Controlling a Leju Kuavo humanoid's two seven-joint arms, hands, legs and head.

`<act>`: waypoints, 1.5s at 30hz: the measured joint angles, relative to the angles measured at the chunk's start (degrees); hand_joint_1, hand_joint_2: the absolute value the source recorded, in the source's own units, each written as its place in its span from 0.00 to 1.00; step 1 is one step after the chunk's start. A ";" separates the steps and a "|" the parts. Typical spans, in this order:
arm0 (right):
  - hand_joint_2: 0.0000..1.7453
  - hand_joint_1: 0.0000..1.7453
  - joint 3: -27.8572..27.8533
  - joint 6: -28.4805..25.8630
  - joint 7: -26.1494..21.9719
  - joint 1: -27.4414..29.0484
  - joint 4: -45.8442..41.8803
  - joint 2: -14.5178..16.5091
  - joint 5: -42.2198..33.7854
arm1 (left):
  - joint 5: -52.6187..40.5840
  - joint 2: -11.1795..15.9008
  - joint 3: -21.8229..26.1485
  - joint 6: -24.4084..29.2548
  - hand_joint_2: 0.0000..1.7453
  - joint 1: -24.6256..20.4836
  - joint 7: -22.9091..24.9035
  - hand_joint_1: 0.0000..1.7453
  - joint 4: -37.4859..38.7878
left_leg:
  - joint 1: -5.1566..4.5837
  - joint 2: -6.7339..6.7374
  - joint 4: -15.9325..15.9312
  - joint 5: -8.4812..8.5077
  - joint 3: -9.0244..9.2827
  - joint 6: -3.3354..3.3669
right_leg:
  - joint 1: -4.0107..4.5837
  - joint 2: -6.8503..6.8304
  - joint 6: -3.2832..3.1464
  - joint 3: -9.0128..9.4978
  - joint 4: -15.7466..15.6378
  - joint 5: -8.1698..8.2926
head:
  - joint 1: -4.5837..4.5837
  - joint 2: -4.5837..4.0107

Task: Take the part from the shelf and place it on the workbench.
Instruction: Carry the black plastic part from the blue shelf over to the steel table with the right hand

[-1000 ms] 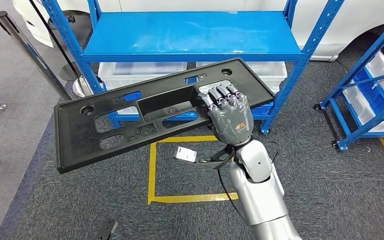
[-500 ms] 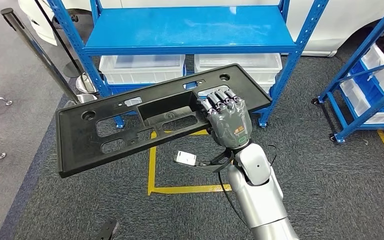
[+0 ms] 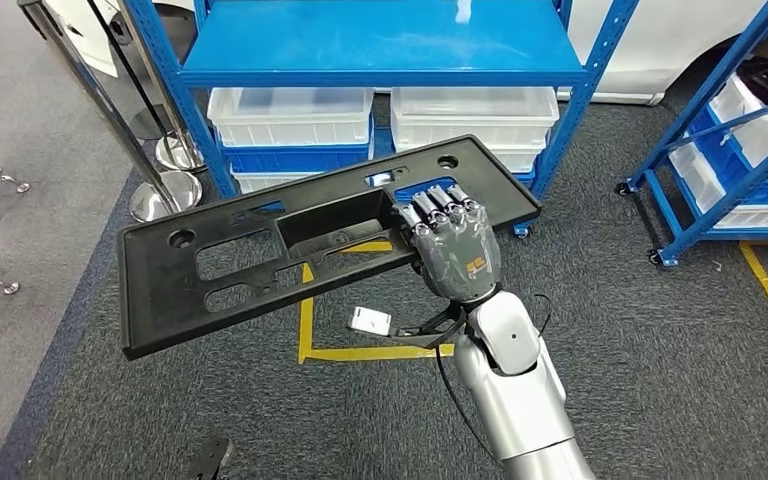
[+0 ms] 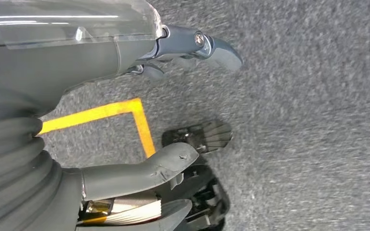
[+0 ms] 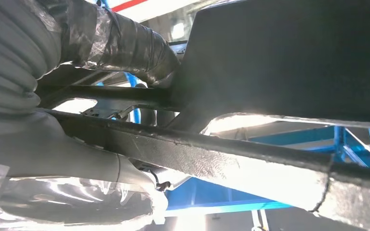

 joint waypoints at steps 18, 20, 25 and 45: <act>1.00 1.00 1.02 -0.01 3.68 -0.22 -0.02 -1.33 1.69 | -1.38 -1.54 -0.01 -0.28 1.00 -0.80 0.45 0.00 -0.11 | -0.03 -0.48 -1.36 -11.08 13.45 -1.24 | 0.83 -0.42 -1.63 -9.75 -4.14 11.18 | -0.09 0.00; 1.00 1.00 1.11 0.01 3.97 -0.24 -0.01 -1.58 1.72 | -1.45 -1.74 -0.02 -0.30 1.00 -0.78 0.60 0.00 -0.16 | -0.05 -0.37 -1.57 -9.69 12.46 -0.46 | 0.65 -0.39 -0.94 -10.04 -4.63 11.68 | -0.09 0.00; 1.00 1.00 1.13 0.01 4.71 -0.19 -0.02 -2.43 1.72 | -1.80 -1.98 -0.02 -0.34 1.00 -0.82 0.87 0.00 -0.22 | -0.18 0.07 -1.78 -5.19 7.48 1.34 | 0.56 -0.15 -0.33 -13.49 8.34 -0.90 | -0.07 0.00; 1.00 1.00 1.66 0.02 5.29 -0.61 -0.04 -3.16 1.74 | -3.01 -2.47 -0.02 -0.04 1.00 -0.73 -0.99 0.00 -0.24 | 0.33 -0.26 12.12 -5.29 1.05 -2.15 | 1.29 -0.50 -2.94 -5.14 -5.60 6.02 | -0.12 0.00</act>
